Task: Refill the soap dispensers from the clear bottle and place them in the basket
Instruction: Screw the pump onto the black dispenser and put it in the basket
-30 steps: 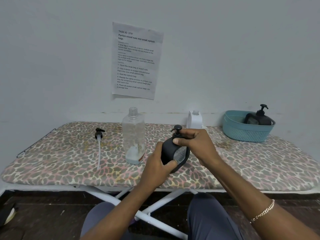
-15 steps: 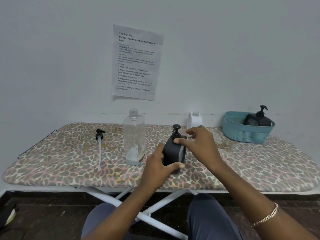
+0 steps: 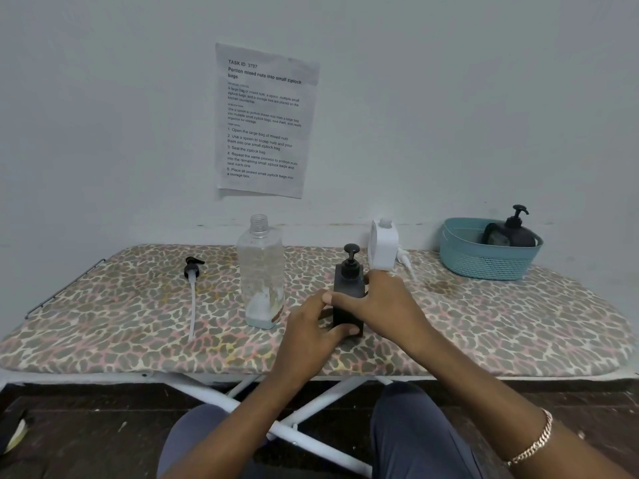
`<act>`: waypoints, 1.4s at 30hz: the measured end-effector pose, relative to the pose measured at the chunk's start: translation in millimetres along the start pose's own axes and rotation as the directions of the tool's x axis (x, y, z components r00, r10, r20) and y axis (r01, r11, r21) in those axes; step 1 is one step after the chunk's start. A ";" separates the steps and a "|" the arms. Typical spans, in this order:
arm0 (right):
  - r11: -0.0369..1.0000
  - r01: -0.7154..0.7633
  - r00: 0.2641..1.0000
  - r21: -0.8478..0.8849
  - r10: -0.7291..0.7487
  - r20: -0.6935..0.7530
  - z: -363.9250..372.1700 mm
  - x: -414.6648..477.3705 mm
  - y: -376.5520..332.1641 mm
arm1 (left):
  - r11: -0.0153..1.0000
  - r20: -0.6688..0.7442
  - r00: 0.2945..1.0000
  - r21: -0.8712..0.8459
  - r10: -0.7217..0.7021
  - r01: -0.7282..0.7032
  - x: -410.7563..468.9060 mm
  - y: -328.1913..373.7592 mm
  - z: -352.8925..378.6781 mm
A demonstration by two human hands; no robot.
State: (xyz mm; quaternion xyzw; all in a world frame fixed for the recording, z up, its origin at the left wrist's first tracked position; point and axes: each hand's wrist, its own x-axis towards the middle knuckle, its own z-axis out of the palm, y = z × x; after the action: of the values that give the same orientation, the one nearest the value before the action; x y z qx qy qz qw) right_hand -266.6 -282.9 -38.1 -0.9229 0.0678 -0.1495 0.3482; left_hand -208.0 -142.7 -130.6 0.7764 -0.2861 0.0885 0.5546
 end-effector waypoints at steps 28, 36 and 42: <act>0.997 -0.070 0.938 0.043 0.081 -0.336 -165.4 90.4 71.5 | 0.944 0.030 0.945 -0.070 0.324 -0.322 175.7 96.5 121.2; 0.992 -0.126 0.898 -0.021 0.105 -0.428 -216.9 146.9 140.2 | 0.967 0.177 0.961 -0.178 0.213 -0.182 256.2 114.6 201.2; 0.973 -0.231 0.882 0.033 0.223 -0.415 -202.1 165.5 204.8 | 0.995 0.345 0.936 -0.086 0.073 -0.046 271.6 96.4 243.1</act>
State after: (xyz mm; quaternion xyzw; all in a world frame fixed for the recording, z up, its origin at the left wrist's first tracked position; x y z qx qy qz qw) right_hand -179.6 -599.9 8.1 -0.8585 0.2491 -0.3002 0.3328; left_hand -81.1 -479.6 -18.8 0.7490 -0.4063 -0.0443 0.5215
